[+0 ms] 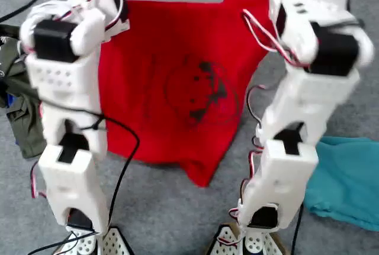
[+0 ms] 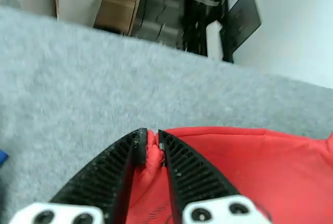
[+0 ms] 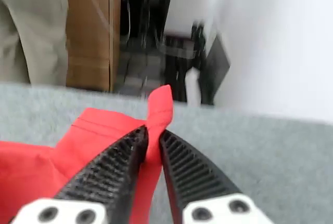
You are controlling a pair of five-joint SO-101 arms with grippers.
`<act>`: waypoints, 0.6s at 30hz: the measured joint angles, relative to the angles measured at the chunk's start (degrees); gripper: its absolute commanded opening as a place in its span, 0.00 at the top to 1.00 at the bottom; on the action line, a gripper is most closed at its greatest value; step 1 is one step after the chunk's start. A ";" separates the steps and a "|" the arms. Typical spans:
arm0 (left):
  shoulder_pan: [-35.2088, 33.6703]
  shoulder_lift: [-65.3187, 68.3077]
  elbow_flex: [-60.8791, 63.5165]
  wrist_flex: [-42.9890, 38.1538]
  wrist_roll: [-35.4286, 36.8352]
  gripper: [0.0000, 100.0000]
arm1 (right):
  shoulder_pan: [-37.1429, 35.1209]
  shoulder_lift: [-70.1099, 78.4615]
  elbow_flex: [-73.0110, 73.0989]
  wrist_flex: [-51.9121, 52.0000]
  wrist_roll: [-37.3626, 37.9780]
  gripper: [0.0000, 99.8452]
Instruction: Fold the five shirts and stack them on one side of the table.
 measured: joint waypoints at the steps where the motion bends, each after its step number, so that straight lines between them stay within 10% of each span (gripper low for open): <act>1: 0.00 -2.20 0.88 0.00 -0.62 0.98 | 0.00 -1.67 0.00 0.00 0.00 1.00; 18: -8.44 -30.86 10.02 0.09 -4.04 0.98 | -0.09 -21.45 -0.35 -6.15 0.00 1.00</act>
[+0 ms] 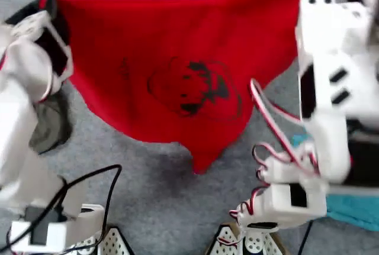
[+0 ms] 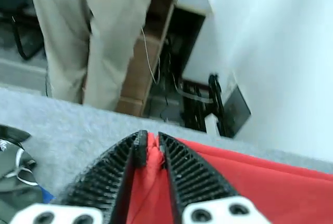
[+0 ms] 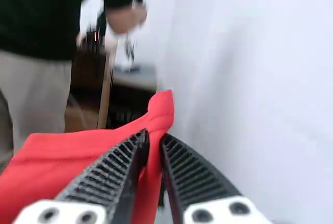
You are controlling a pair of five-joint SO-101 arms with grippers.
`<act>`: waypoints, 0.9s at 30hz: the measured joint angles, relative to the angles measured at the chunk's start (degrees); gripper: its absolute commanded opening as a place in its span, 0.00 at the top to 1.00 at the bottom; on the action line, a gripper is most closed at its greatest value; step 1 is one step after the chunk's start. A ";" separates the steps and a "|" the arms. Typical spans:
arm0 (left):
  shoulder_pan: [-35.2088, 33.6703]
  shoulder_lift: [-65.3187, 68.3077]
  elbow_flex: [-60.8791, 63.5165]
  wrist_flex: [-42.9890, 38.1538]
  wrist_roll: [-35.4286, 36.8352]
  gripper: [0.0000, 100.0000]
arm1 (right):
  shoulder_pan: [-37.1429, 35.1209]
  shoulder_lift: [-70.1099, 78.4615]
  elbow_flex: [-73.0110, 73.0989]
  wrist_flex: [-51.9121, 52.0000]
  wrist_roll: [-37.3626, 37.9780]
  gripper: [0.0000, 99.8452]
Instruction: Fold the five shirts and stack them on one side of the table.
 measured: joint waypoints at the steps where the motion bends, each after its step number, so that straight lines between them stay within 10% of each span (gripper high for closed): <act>1: -0.62 -1.05 0.00 0.00 -0.35 0.98 | -0.09 -1.23 -0.09 -0.97 0.00 1.00; 27: -5.80 -11.08 21.36 -0.44 -6.42 0.98 | -0.18 -3.16 13.71 -7.82 7.91 1.00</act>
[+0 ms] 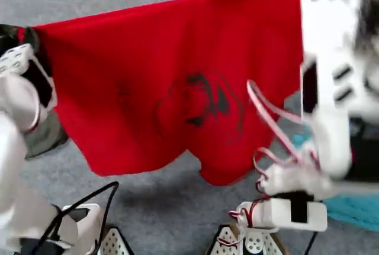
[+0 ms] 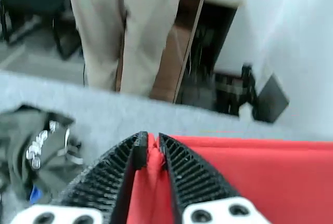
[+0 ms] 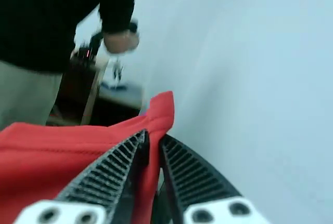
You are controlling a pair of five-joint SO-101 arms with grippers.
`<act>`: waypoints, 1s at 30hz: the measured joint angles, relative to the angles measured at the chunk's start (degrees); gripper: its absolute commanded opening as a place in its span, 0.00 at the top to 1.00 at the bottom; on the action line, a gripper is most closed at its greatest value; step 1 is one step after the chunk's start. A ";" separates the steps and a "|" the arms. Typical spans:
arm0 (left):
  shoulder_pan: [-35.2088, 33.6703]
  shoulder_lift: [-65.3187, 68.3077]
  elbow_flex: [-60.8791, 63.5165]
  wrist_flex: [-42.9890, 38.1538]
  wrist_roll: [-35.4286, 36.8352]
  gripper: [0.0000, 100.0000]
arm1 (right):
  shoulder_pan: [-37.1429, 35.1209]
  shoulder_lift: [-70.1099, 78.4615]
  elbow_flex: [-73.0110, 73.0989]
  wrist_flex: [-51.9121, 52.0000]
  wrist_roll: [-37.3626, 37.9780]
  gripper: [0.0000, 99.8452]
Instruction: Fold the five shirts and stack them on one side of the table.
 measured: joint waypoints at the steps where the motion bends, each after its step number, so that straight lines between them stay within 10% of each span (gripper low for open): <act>1: 0.00 0.00 2.90 -1.32 -0.35 0.98 | 0.00 0.79 1.67 0.00 0.00 1.00; 17: 0.00 18.29 50.55 -58.99 -1.05 0.98 | -4.75 32.35 16.00 -19.78 0.00 1.00; 30: 0.00 35.34 40.62 -64.62 -1.05 0.98 | -4.84 40.44 16.00 -26.73 0.00 1.00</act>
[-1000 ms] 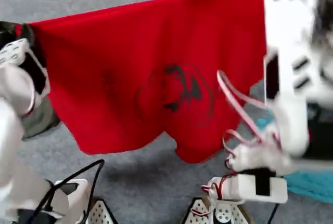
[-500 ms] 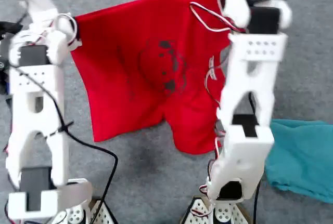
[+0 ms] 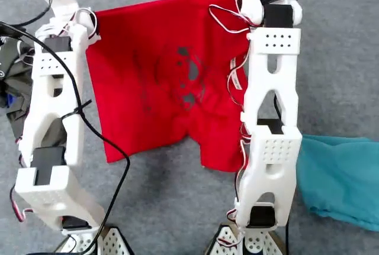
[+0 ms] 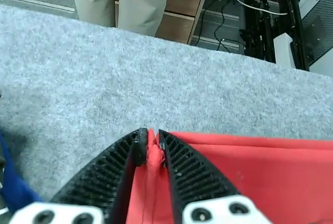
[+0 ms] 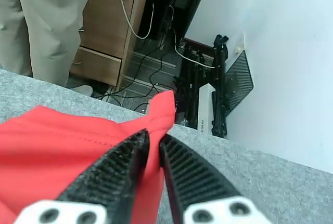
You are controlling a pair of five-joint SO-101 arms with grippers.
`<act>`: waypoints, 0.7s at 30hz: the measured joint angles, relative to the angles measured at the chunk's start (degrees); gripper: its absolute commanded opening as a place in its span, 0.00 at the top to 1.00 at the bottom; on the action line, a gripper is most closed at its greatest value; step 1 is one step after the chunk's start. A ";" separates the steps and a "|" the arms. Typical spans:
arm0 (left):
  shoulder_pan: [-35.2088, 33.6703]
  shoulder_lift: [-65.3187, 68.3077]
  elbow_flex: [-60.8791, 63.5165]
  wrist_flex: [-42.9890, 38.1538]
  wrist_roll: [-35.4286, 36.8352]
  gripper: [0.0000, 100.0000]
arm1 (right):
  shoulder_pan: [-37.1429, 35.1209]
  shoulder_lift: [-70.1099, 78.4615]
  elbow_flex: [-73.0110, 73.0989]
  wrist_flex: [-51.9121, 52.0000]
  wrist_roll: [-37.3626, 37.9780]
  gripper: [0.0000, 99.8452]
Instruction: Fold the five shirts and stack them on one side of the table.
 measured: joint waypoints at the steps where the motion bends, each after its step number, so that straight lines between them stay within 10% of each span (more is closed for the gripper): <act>1: 0.00 0.00 -0.35 1.05 0.00 0.98 | 0.00 0.00 0.00 0.79 0.00 1.00; 21: 6.07 -2.46 -6.59 52.48 -5.19 0.98 | 0.00 0.00 -16.18 44.48 3.08 1.00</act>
